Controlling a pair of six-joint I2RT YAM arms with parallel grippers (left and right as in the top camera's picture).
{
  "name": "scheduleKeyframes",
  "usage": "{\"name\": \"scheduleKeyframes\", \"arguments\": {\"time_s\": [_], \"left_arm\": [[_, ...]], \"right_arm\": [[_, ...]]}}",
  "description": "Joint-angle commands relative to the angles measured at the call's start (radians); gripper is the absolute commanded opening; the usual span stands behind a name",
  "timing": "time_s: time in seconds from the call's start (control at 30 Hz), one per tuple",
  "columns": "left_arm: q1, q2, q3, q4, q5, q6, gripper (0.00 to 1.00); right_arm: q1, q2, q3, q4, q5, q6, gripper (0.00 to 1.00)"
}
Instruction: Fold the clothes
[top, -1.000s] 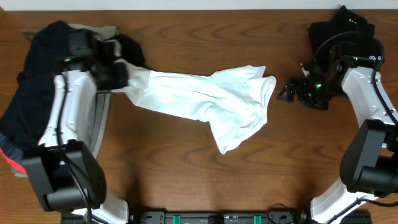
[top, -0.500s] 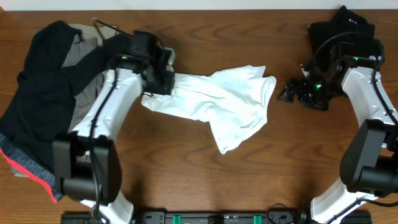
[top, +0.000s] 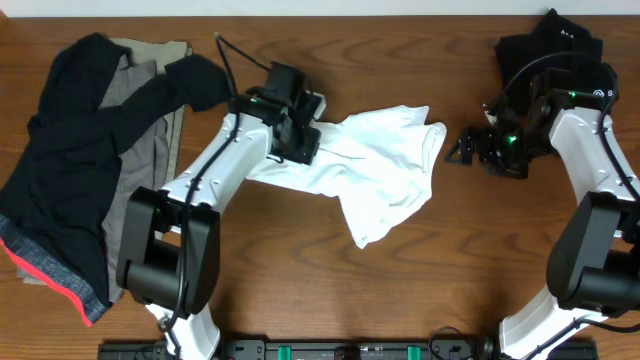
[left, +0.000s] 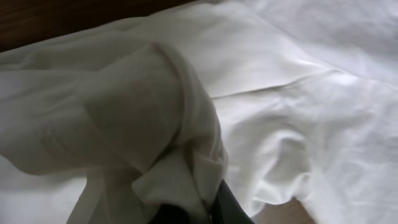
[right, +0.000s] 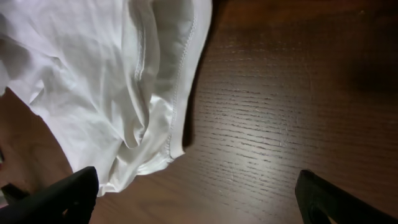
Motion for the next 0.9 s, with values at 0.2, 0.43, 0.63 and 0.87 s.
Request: {"name": "scheduleKeyframes", "arguments": {"time_s": [0.2,0.43,0.63,0.87], "left_arm": [[-0.039,-0.01,0.006,0.029,-0.003,-0.04,0.98],[0.023,-0.069,0.008,0.035,-0.004,-0.106,0.98],[0.127,-0.075,0.006,0.036,-0.005,-0.134,0.99],[0.173,0.014,0.005,0.049,0.003,-0.137,0.79]], "right_arm": [[0.008,-0.011,0.018,0.002,-0.014,-0.013,0.99],[0.008,-0.011,0.018,0.01,-0.014,-0.013,0.99],[0.008,-0.011,0.018,0.021,-0.014,-0.013,0.99],[0.008,-0.011,0.018,0.026,-0.014,-0.027,0.99]]}}
